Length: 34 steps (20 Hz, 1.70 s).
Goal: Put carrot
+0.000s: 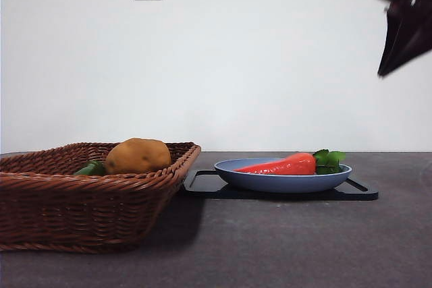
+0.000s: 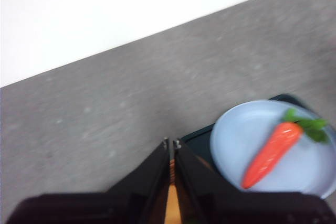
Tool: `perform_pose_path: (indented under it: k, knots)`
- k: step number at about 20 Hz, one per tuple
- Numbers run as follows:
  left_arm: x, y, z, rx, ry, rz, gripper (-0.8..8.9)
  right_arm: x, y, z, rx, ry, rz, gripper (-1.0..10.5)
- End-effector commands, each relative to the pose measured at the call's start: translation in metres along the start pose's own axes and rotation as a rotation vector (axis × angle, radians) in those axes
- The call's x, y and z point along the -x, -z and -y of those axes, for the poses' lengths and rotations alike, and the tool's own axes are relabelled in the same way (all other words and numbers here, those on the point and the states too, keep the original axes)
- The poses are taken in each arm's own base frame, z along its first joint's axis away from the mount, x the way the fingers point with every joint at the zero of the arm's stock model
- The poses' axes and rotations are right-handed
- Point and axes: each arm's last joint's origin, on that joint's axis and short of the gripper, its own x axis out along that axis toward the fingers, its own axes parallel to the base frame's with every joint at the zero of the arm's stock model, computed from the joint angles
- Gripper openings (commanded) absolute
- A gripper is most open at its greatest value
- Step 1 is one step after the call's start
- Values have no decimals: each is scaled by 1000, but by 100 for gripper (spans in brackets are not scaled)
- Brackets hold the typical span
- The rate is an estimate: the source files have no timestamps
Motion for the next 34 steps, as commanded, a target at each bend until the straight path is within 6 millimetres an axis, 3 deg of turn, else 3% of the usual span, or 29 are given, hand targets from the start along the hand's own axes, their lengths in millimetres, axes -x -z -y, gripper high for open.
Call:
perform_pose_path:
  k: [1,5,11,17,20,26,34]
  knots:
    - [-2,-1,-8,-51,-30,-29,6,15,3,-15,75,-17,22,3]
    - [2,10,-27,-92,-47,-153,6,40,19,-32,156,29,28,3]
    - [26,28,-58,-83,26,-340,6,71,46,-56,253,194,75,3]
    - [84,29,-78,-23,36,-158,6,98,79,-71,356,172,368,3]
    - [105,56,-78,7,21,-10,6,93,105,-64,364,130,538,3]
    - [121,139,-71,175,13,76,6,56,155,-34,314,115,742,3]
    - [127,144,-71,195,17,101,8,52,158,-29,287,174,748,4]
